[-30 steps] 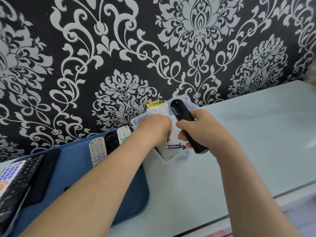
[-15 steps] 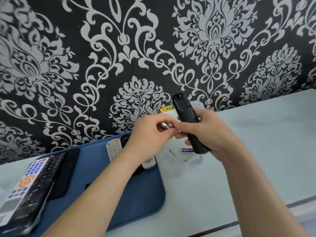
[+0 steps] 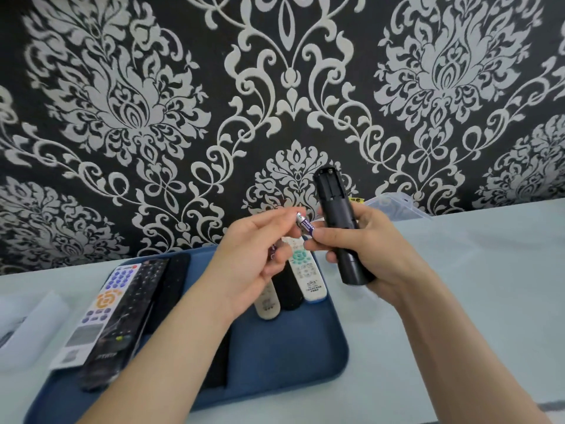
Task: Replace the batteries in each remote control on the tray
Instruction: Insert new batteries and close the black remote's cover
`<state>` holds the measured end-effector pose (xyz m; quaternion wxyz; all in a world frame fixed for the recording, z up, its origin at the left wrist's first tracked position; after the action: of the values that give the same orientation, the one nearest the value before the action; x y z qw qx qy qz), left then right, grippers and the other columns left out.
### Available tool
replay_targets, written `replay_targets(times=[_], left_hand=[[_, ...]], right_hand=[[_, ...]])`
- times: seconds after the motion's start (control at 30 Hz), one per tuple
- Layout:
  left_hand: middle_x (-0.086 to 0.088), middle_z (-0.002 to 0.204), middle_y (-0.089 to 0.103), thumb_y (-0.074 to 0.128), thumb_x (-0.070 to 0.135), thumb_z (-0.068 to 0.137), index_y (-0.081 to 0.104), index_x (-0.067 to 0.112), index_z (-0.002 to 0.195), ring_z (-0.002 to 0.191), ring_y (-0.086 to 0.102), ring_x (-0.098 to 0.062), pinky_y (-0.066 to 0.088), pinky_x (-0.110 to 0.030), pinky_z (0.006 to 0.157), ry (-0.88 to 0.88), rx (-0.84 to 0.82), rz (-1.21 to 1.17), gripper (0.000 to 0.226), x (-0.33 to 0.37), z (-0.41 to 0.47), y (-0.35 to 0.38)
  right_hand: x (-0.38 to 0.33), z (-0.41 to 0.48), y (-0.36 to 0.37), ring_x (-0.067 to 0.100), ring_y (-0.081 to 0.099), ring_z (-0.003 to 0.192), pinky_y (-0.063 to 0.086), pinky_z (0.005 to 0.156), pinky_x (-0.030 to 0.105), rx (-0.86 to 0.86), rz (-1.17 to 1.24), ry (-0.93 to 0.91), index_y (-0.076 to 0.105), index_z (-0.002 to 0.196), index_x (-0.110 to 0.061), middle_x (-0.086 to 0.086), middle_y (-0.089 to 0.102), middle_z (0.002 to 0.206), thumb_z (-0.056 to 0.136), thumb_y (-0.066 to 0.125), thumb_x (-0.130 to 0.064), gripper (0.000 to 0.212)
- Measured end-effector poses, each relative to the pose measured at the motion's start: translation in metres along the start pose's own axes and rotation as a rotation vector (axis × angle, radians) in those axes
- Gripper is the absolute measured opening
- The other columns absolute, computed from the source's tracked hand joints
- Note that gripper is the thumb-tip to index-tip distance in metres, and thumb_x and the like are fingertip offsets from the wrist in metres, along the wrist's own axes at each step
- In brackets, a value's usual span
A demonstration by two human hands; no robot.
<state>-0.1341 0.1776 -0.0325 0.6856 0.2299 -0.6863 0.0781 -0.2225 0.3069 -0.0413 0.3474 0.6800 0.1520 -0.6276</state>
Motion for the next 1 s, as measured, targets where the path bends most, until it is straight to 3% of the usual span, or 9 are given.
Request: replay_targets(times=[0.13,0.23,0.37,0.53,0.7,0.8,0.9,1.0], left_hand=[[-0.004,0.077,0.067,0.064,0.017,0.084,0.076,0.014,0.096,0.046,0.031,-0.008,0.022,-0.015,0.04,0.117,0.059,0.139,0.017,0.005,-0.009,-0.027],[0.002,0.056,0.06,0.068,0.02,0.08,0.076,0.014,0.089,0.043,0.031,-0.01,0.026,-0.016,0.04,0.246,0.158,0.228,0.013,0.01,-0.019,-0.048],[0.006,0.055,0.059,0.069,0.017,0.085,0.076,0.021,0.087,0.039,0.035,-0.012,0.032,-0.022,0.041,0.449,0.325,0.313,0.008,0.023,-0.024,-0.068],[0.006,0.068,0.066,0.069,0.02,0.087,0.074,0.024,0.082,0.038,0.038,-0.012,0.034,-0.022,0.041,0.513,0.411,0.351,0.008,0.032,-0.028,-0.095],[0.006,0.065,0.066,0.068,0.019,0.088,0.072,0.025,0.08,0.039,0.04,-0.011,0.035,-0.022,0.041,0.512,0.423,0.363,0.011,0.028,-0.029,-0.102],[0.015,0.062,0.065,0.068,0.017,0.088,0.072,0.025,0.081,0.045,0.048,-0.002,0.038,-0.015,0.049,0.559,0.418,0.464,0.012,0.028,-0.03,-0.102],[0.019,0.073,0.069,0.07,0.016,0.086,0.072,0.029,0.083,0.062,0.057,0.003,0.042,-0.01,0.061,0.623,0.468,0.626,0.014,0.027,-0.032,-0.101],[0.022,0.083,0.067,0.072,0.014,0.084,0.076,0.02,0.089,0.073,0.058,0.009,0.041,-0.006,0.066,0.742,0.528,0.758,0.01,0.028,-0.034,-0.1]], right_hand=[[0.01,0.006,0.022,0.019,0.074,0.07,0.048,0.047,0.018,-0.037,0.04,0.043,0.059,0.105,-0.002,0.007,0.069,0.078,0.082,0.07,0.007,0.028],[0.022,0.012,0.042,0.019,0.073,0.068,0.048,0.046,0.018,-0.031,0.092,0.088,0.06,0.105,-0.001,0.01,0.07,0.084,0.085,0.068,0.003,0.022],[0.031,0.015,0.056,0.015,0.062,0.055,0.048,0.046,0.023,-0.064,-0.166,0.048,0.061,0.099,-0.005,0.013,0.07,0.085,0.092,0.065,-0.007,0.008],[0.04,0.016,0.081,0.019,0.054,0.052,0.047,0.051,0.028,-0.174,-0.395,-0.03,0.059,0.094,-0.002,0.007,0.07,0.072,0.093,0.063,-0.006,0.005],[0.046,0.016,0.097,0.017,0.054,0.048,0.046,0.052,0.031,-0.241,-0.44,-0.046,0.059,0.094,-0.004,0.006,0.069,0.067,0.094,0.062,-0.005,0.004],[0.047,0.012,0.101,0.016,0.054,0.046,0.045,0.048,0.028,-0.277,-0.434,-0.05,0.059,0.095,-0.004,0.008,0.068,0.067,0.094,0.061,-0.005,0.003],[0.047,0.008,0.102,0.017,0.054,0.046,0.044,0.046,0.026,-0.287,-0.41,-0.03,0.058,0.098,-0.001,0.01,0.068,0.068,0.095,0.061,-0.006,0.007],[0.045,0.006,0.102,0.017,0.052,0.044,0.043,0.043,0.024,-0.29,-0.377,-0.028,0.057,0.1,0.005,0.011,0.067,0.066,0.094,0.06,-0.006,0.012]])
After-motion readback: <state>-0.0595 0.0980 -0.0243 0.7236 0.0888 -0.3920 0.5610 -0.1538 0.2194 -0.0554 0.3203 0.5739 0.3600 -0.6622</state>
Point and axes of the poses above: each hand's wrist, its own z-axis towards the middle knuckle, its own y-axis out of the palm, x = y × z, the point moved 3 cm from there along z, towards the middle knuckle
